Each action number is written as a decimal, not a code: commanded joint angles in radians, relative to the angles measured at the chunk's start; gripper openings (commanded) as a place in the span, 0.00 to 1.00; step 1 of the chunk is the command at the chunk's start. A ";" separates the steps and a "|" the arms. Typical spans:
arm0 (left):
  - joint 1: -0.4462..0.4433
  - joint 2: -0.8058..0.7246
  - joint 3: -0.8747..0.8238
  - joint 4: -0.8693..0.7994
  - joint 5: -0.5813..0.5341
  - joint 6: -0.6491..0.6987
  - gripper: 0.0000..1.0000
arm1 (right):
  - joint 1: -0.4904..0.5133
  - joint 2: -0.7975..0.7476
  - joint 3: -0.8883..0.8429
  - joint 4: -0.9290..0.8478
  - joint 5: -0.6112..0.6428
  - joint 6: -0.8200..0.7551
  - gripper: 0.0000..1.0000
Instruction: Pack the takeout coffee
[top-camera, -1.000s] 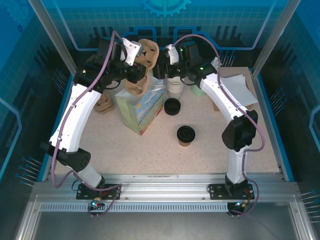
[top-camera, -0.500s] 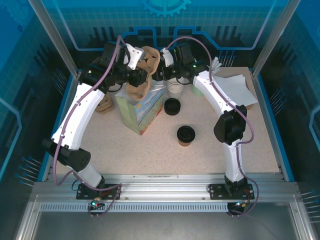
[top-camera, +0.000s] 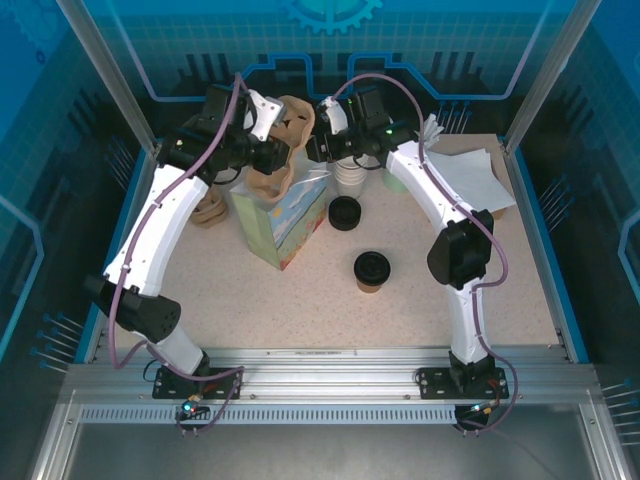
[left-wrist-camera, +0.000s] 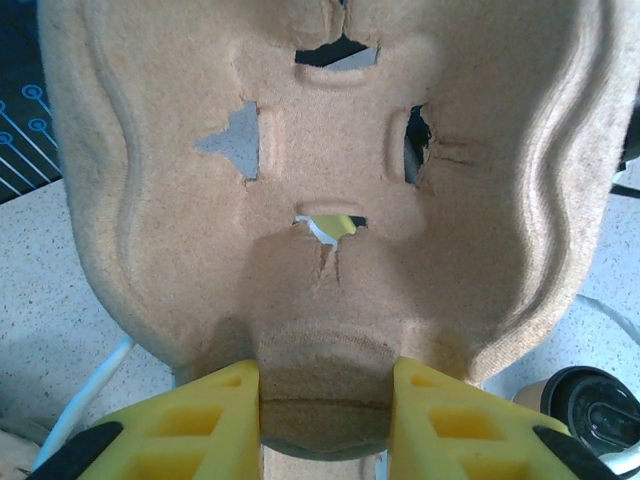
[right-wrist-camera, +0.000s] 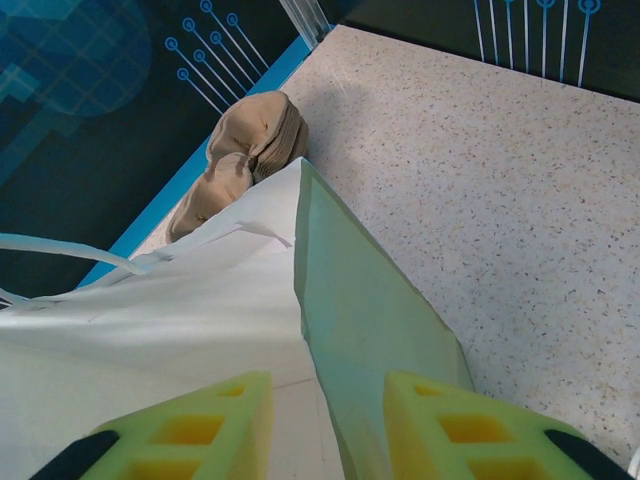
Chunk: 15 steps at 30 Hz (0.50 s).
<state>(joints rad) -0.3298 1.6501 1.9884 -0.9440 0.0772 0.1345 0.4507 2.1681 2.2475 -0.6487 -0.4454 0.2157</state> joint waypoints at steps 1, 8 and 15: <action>0.015 0.003 -0.007 0.019 0.022 0.029 0.31 | -0.004 0.018 0.045 -0.020 0.001 -0.008 0.34; 0.028 0.018 -0.012 0.010 0.020 0.047 0.31 | -0.004 0.021 0.058 -0.028 0.002 -0.010 0.33; 0.031 0.035 -0.023 0.011 0.025 0.057 0.31 | -0.004 0.025 0.065 -0.033 0.002 -0.008 0.29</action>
<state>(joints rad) -0.3092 1.6730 1.9823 -0.9424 0.0772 0.1673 0.4507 2.1735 2.2799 -0.6563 -0.4458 0.2157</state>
